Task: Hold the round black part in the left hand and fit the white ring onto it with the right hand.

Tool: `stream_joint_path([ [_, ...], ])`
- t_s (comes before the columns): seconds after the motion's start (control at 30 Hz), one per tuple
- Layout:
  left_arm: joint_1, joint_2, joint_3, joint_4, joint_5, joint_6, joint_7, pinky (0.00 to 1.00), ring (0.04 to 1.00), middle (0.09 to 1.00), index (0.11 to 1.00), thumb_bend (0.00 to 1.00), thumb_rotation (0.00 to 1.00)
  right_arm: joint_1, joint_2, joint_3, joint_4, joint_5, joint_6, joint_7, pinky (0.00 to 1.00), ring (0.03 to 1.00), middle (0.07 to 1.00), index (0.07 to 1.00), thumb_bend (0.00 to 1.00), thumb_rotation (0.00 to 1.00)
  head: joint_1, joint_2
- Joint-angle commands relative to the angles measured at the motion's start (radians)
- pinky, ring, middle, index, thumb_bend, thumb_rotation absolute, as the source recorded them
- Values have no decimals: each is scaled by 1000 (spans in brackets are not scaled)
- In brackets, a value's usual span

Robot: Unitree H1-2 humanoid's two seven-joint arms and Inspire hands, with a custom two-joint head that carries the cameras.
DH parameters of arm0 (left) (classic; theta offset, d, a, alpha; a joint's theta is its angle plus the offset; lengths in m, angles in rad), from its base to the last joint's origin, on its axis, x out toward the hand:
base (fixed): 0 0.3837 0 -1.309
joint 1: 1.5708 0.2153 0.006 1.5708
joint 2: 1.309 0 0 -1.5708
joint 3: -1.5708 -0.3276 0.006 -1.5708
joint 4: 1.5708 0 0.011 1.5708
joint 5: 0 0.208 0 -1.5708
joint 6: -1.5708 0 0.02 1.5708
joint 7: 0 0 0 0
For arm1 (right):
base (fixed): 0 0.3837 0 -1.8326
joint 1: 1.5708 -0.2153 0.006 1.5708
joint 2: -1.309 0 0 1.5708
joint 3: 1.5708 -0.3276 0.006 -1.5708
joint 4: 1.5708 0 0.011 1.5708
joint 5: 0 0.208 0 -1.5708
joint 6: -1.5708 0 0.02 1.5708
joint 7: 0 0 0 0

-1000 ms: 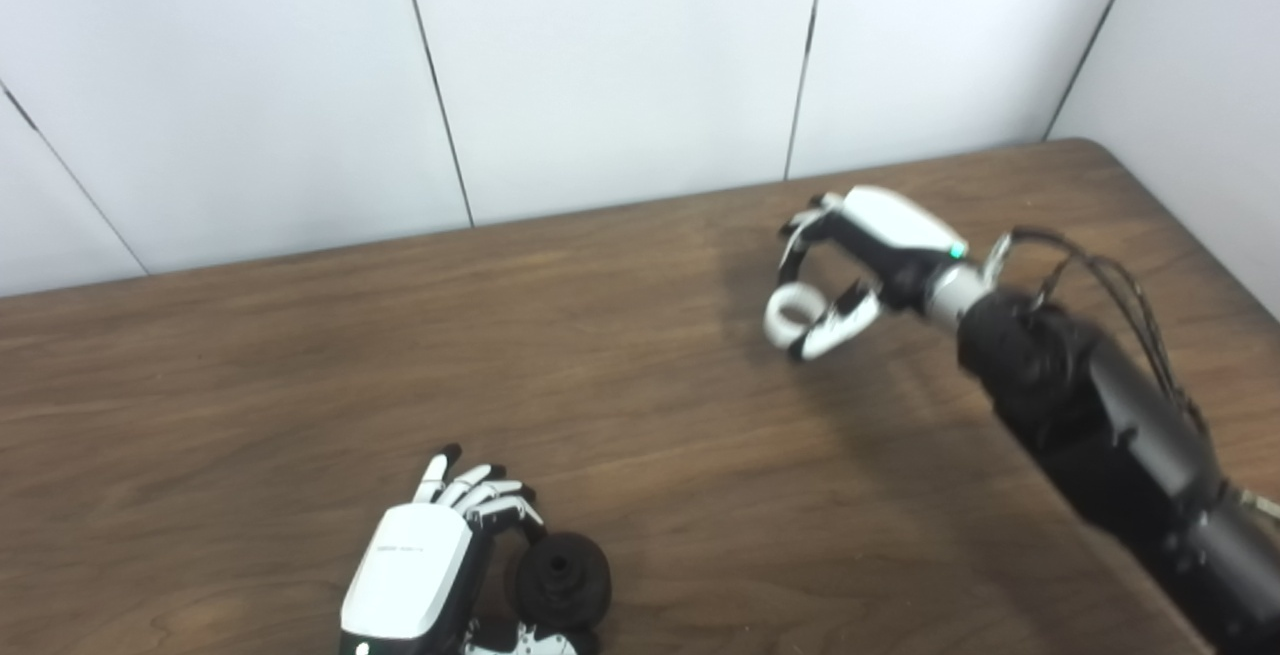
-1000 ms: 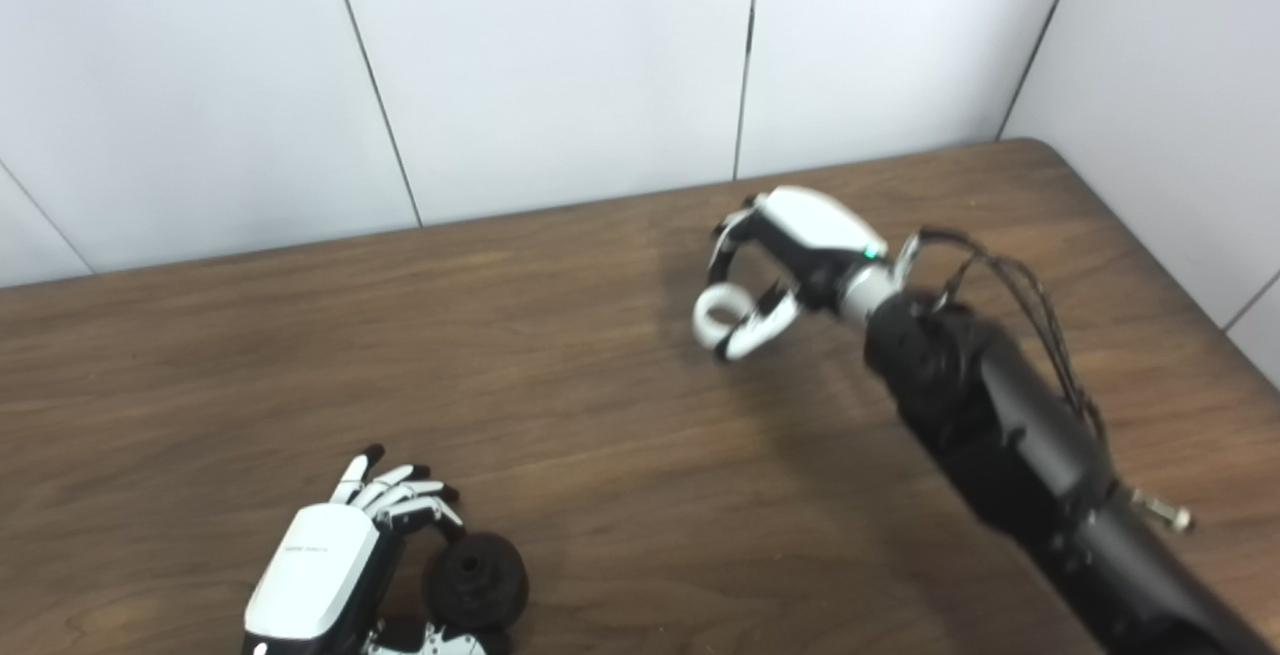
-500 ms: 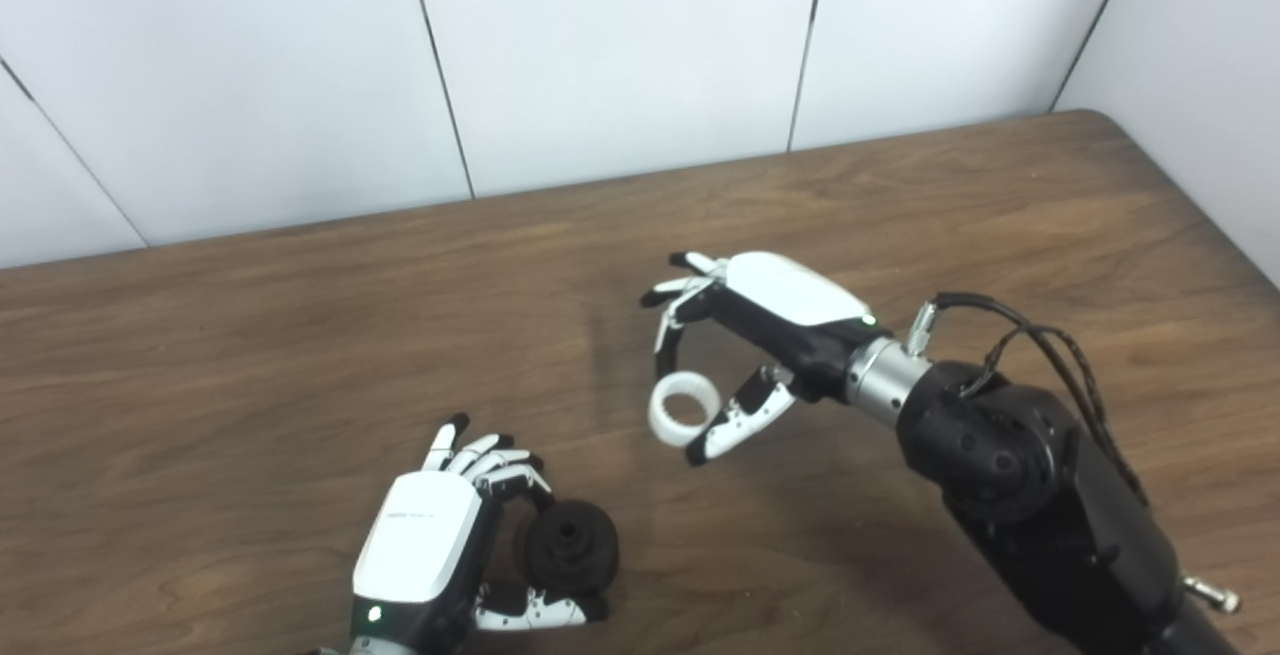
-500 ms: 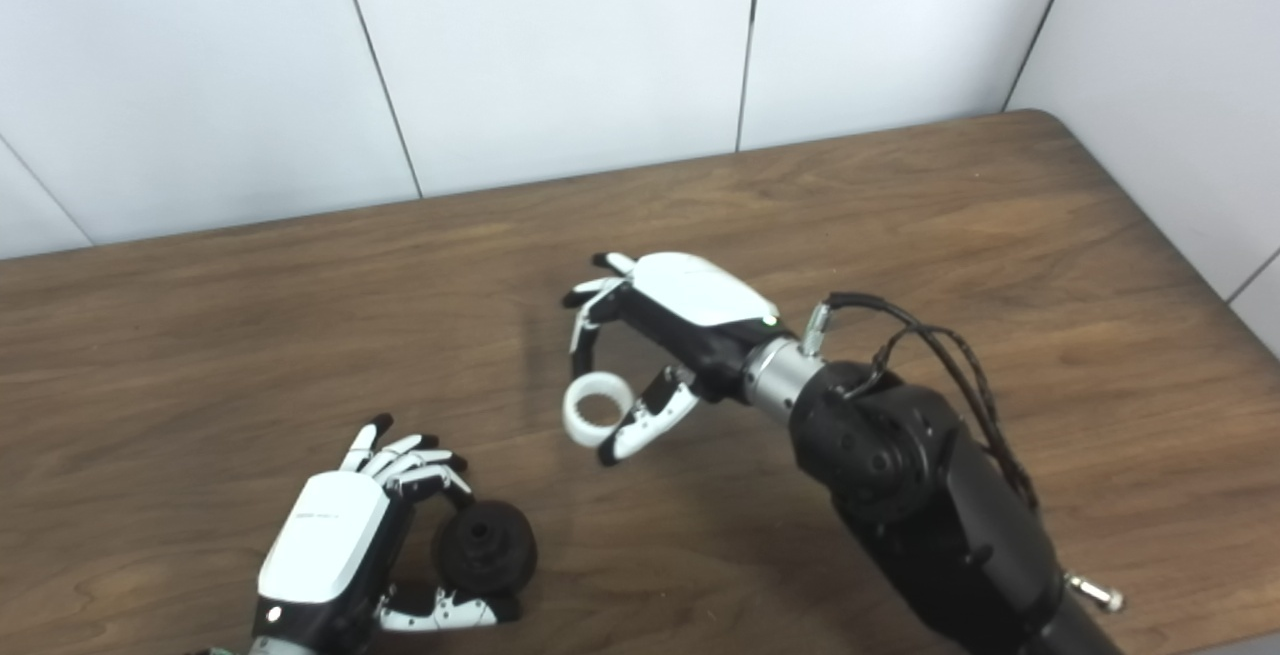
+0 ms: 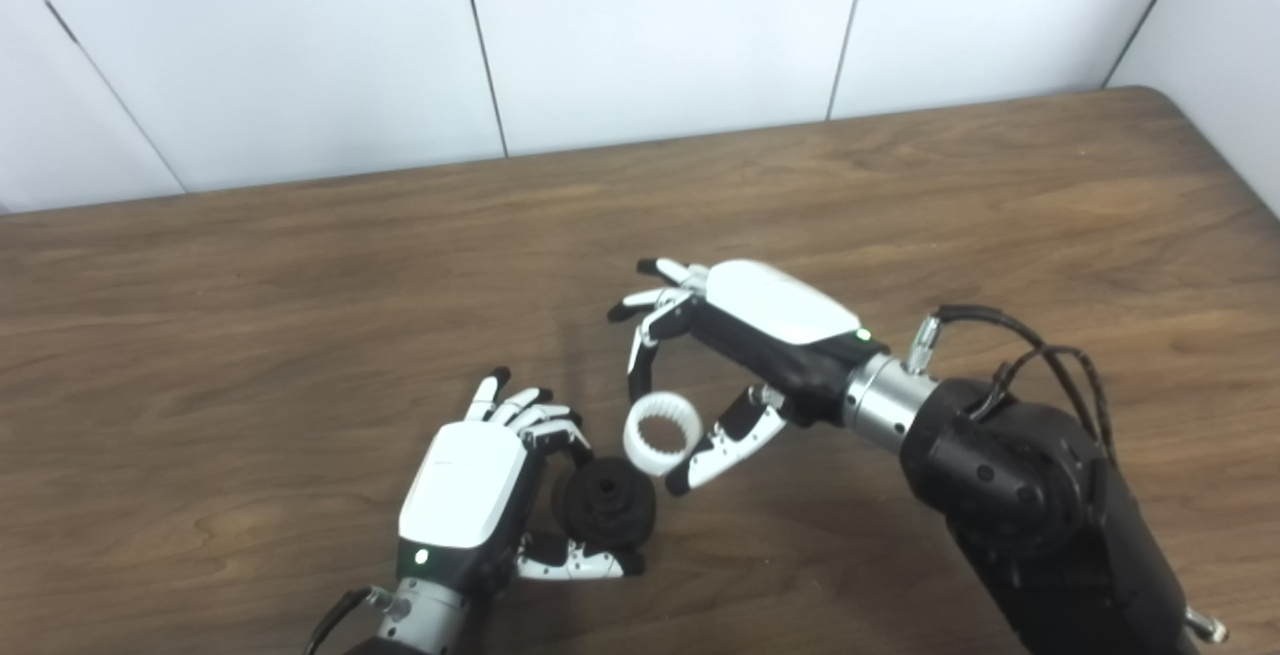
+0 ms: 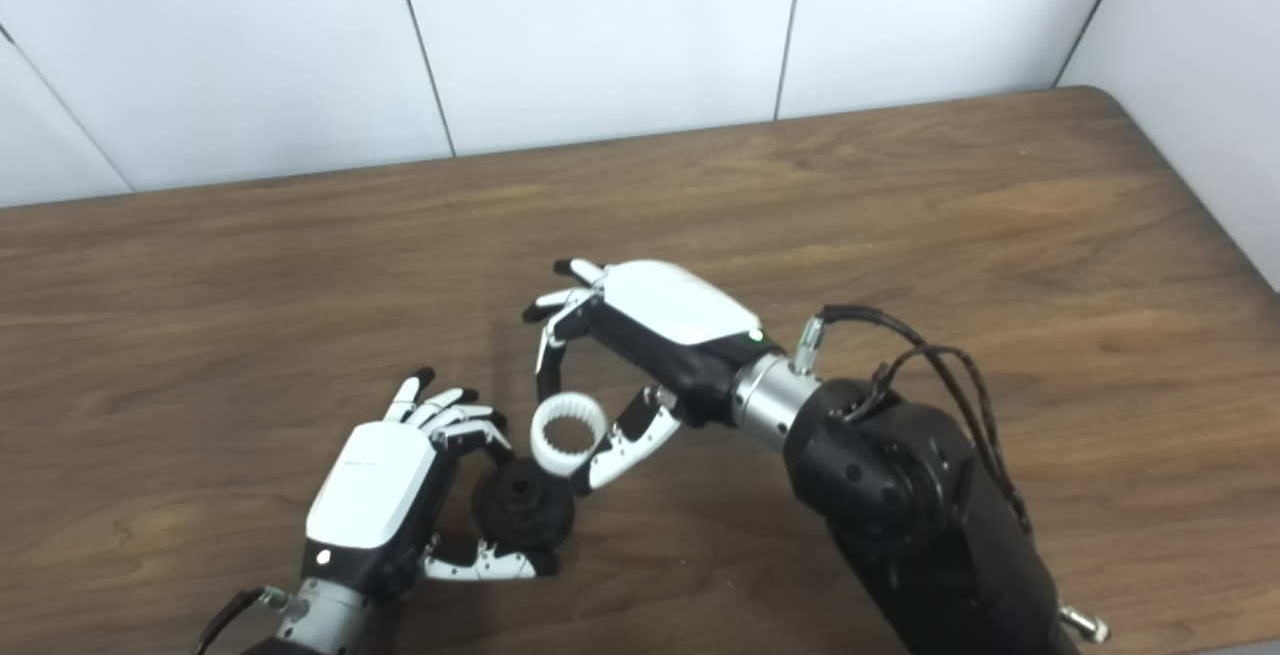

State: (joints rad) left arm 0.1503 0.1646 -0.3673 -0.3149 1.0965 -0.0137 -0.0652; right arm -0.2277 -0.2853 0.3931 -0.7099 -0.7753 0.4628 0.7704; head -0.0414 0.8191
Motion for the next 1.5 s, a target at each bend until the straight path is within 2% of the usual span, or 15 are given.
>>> stream_joint_path([
  [0.0, -19, -5, -6, -29, 9, -4, 1, 1000, 861, 748, 486, 524, 57, -12, 15, 2, -27, -5, -31, -15, 1000, 1000, 855, 483, 524, 133, 4, 3],
  [0.33, -17, -23, -16, -36, 24, 0, 2, 1000, 862, 749, 485, 524, 56, 9, 38, 15, 4, 10, -40, -18, 1000, 1000, 861, 483, 523, 131, 24, 16],
  [0.7, -20, -35, -23, -45, 42, 9, -19, 1000, 875, 756, 485, 524, 56, 29, 56, 20, 66, 24, -84, -71, 1000, 1000, 861, 483, 523, 131, 39, 20],
  [0.97, -18, -45, -29, -49, 56, 13, -20, 1000, 869, 753, 486, 524, 57, 37, 55, 18, 87, 32, -116, -96, 1000, 1000, 866, 483, 522, 130, 45, 23],
  [1.47, -18, -48, -29, -56, 53, 18, -23, 1000, 872, 754, 485, 524, 57, 48, 45, 19, 94, 26, -133, -95, 1000, 1000, 860, 484, 522, 129, 40, 30],
])
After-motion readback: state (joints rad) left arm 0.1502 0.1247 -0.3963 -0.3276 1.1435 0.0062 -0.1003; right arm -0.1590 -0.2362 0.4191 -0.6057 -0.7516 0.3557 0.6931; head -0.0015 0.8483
